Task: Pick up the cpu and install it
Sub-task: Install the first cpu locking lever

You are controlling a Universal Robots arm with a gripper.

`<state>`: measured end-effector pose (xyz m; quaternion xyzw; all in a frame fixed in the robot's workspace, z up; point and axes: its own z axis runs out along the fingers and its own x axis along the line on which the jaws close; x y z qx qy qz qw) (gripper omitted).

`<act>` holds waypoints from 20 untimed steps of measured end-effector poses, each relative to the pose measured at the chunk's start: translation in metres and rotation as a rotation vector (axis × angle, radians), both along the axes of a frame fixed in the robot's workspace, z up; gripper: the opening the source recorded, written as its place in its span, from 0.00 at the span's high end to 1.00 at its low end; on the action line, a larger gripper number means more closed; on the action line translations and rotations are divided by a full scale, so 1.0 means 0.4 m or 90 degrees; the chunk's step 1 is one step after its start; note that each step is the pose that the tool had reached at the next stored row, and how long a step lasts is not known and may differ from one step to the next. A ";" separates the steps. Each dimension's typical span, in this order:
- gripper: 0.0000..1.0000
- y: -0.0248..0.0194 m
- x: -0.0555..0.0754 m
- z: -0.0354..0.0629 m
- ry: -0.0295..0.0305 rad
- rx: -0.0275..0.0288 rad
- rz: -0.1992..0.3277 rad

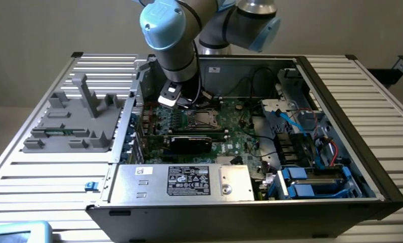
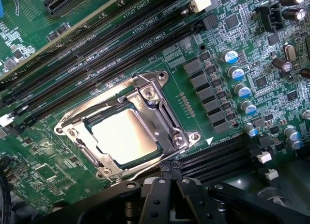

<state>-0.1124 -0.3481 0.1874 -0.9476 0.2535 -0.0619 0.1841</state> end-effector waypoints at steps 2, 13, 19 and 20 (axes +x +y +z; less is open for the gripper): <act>0.89 0.000 0.000 0.000 0.0000 0.0001 0.000; 0.89 0.000 0.009 -0.001 0.0001 0.0002 0.000; 0.89 0.000 0.016 -0.001 0.0001 0.0002 0.000; 0.89 0.000 0.017 -0.001 -0.0001 0.0001 0.000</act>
